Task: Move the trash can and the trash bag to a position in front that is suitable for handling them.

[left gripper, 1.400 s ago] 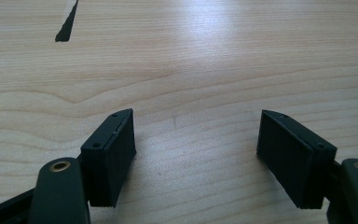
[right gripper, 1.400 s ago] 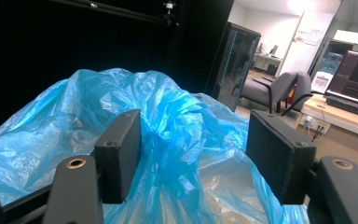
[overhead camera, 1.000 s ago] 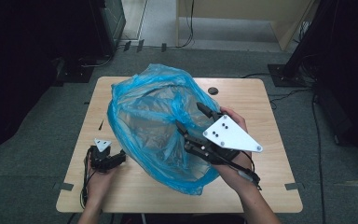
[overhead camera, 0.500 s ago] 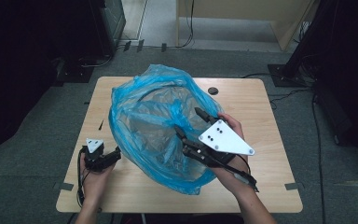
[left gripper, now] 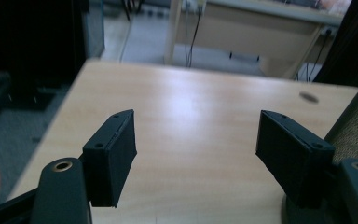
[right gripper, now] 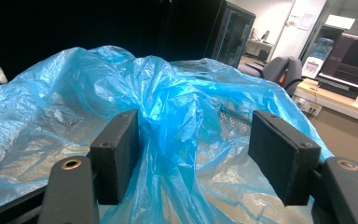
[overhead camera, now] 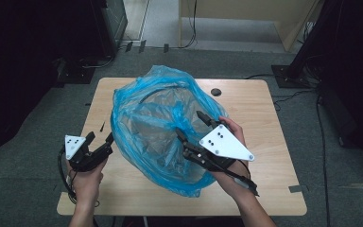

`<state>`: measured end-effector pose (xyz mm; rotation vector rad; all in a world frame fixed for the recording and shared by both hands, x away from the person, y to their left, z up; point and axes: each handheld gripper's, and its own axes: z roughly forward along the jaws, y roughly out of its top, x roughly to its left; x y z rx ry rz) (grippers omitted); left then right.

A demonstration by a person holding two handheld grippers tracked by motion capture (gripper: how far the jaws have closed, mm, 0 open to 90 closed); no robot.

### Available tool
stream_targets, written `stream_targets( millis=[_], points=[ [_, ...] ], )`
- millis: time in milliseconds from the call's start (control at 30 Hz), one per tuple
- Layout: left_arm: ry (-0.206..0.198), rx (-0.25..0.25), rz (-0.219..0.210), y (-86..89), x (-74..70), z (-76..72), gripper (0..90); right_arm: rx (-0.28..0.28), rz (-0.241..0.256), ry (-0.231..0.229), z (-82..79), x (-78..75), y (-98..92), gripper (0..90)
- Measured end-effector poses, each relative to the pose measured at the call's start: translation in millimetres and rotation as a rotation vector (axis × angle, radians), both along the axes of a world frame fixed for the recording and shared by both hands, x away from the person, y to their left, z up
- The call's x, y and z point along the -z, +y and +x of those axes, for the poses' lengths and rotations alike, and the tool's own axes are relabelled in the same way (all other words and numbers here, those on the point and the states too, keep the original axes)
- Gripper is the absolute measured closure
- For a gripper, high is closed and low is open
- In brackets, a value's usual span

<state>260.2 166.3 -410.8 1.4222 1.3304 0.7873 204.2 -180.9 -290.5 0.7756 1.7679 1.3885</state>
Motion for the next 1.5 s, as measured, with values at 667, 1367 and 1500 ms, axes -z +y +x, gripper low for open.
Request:
stream_targets(
  millis=[667,1367,1500],
  points=[
    [-0.361,0.045,-0.185,-13.2,-99.2,-65.2,28.0,0.036,0.008,-0.013,0.4,5.4,0.2,34.8],
    [-0.241,0.135,-0.138,-53.5,-72.3,-53.9,23.5,0.045,0.005,-0.003,-1.9,4.5,-10.0,34.9],
    [-0.212,0.140,-0.131,-57.2,-64.4,-49.3,23.6,0.030,0.018,0.005,-2.7,3.9,-16.7,34.2]
  ],
)
